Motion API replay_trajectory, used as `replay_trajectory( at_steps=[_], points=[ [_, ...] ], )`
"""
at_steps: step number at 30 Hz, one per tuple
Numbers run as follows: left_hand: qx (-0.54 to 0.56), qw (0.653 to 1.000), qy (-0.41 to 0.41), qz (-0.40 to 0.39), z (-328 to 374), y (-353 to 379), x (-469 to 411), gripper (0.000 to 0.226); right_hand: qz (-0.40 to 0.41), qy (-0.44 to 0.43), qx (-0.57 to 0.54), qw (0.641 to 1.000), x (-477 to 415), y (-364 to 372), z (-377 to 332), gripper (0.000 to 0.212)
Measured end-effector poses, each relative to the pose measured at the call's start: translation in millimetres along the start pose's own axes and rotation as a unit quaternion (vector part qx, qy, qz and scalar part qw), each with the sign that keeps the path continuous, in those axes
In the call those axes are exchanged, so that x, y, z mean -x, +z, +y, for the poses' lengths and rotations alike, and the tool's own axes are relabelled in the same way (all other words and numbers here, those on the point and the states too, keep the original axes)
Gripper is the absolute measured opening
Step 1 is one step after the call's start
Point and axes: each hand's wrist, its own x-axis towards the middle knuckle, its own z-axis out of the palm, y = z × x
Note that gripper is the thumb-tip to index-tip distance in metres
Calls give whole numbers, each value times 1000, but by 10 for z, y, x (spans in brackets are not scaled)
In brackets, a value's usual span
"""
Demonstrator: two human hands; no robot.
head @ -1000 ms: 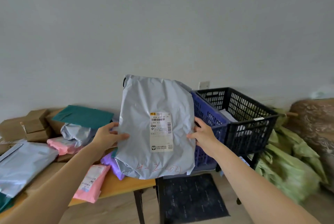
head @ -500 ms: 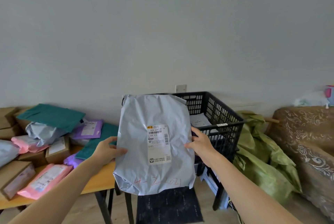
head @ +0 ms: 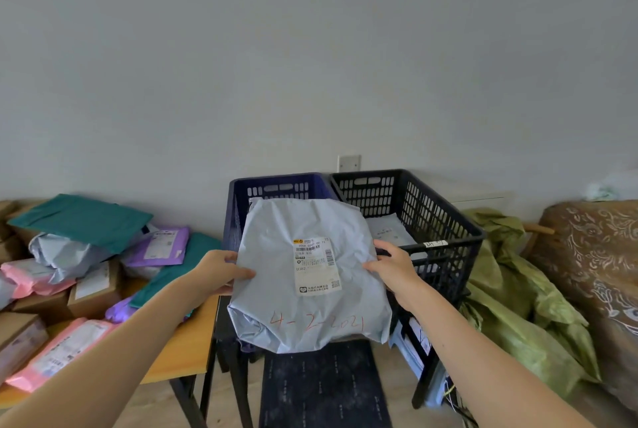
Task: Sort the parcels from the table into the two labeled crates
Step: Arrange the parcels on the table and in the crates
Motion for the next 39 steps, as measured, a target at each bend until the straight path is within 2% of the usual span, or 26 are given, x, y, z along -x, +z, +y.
replay_trajectory(
  at_steps=[6,13,16,20,27,32,39],
  points=[
    [0,999,10,33,195,-71,-588,20,4,-1,35,999,-649,196,-122,55],
    [-1,1000,-10,19,430,-309,-1440,17,-1,7,68,998,-1508,550,-288,61],
    [-16,1000,-21,3,439,-337,-1782,19,2,6,87,996,-1786,652,-250,61],
    [-70,996,-48,13,444,-267,-2179,14,-1,-34,174,984,-2102,825,-186,59],
    [-90,991,-86,42,280,-106,-2809,20,-14,-11,204,979,-2650,1055,-1,62],
    [-192,977,-82,41,109,48,-3103,17,-48,12,250,967,-3048,1119,119,65],
    [-307,942,-138,11,-160,288,-3427,11,-97,67,309,944,-3461,1311,377,73]
  ],
)
